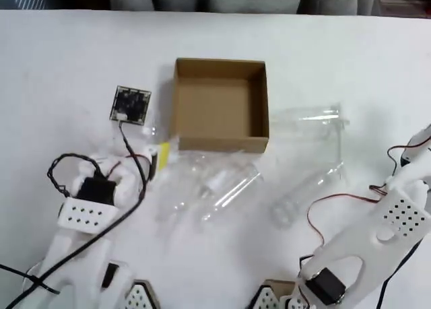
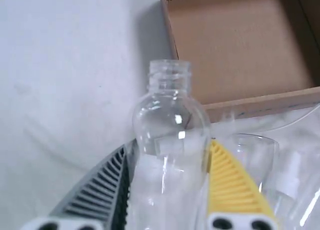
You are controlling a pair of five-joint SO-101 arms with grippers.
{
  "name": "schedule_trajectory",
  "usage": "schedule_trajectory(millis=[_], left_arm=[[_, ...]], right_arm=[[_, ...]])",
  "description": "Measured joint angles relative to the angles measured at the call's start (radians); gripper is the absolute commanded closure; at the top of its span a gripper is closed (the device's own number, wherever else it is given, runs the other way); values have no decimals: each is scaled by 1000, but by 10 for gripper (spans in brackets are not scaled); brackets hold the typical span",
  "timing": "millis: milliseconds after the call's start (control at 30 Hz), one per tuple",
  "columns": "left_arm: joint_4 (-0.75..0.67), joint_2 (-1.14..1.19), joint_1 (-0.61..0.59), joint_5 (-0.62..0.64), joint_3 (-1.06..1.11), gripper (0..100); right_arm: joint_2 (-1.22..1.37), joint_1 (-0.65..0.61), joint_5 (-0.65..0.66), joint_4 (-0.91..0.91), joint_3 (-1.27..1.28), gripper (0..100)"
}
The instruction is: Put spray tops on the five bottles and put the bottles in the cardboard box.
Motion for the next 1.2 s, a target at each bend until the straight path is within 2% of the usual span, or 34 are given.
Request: schedule_trajectory(millis=[667,900,1200], left_arm=[[-18,0,0,0,0,945],[-18,0,0,0,0,945],[-18,0,0,0,0,945]], right_arm=[[69,-21,-8,-101,0,836],[71,-23,-94,-117,-2,839],[77,-23,-100,-117,-29,923]])
